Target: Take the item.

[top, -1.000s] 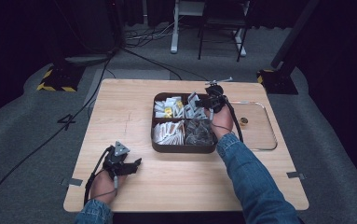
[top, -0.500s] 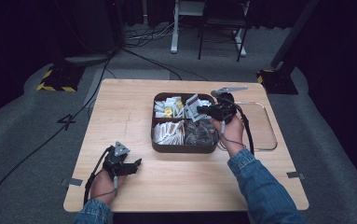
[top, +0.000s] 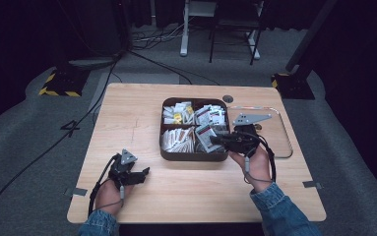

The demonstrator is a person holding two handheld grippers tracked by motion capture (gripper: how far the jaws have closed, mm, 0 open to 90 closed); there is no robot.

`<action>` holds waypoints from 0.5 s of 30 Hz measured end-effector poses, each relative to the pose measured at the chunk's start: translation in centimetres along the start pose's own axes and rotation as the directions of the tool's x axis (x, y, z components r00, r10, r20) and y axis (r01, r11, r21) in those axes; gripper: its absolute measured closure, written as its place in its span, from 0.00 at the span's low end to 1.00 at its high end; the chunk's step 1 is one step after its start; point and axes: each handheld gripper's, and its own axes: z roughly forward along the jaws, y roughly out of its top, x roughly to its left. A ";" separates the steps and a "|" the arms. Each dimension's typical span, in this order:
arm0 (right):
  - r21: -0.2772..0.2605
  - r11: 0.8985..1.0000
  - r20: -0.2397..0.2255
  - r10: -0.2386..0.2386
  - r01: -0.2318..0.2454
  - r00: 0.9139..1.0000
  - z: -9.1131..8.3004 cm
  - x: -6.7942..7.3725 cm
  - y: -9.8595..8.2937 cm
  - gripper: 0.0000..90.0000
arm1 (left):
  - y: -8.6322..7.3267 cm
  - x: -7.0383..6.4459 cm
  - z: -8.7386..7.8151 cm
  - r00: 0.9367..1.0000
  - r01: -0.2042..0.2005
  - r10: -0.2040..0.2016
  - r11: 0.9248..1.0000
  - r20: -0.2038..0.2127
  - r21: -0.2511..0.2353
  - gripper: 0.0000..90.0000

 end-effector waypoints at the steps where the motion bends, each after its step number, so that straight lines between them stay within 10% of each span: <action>1: 0.021 1.000 -0.006 -0.015 0.015 1.000 -0.4 0.5 -0.4 0.95 | 0.0 0.0 0.0 1.000 -0.001 0.001 1.000 -0.001 -0.001 0.29; 15: 0.056 0.997 -0.091 -0.040 0.045 0.995 -0.8 3.6 -1.7 0.95 | 0.1 0.1 0.0 1.000 -0.010 0.010 1.000 0.007 0.004 0.28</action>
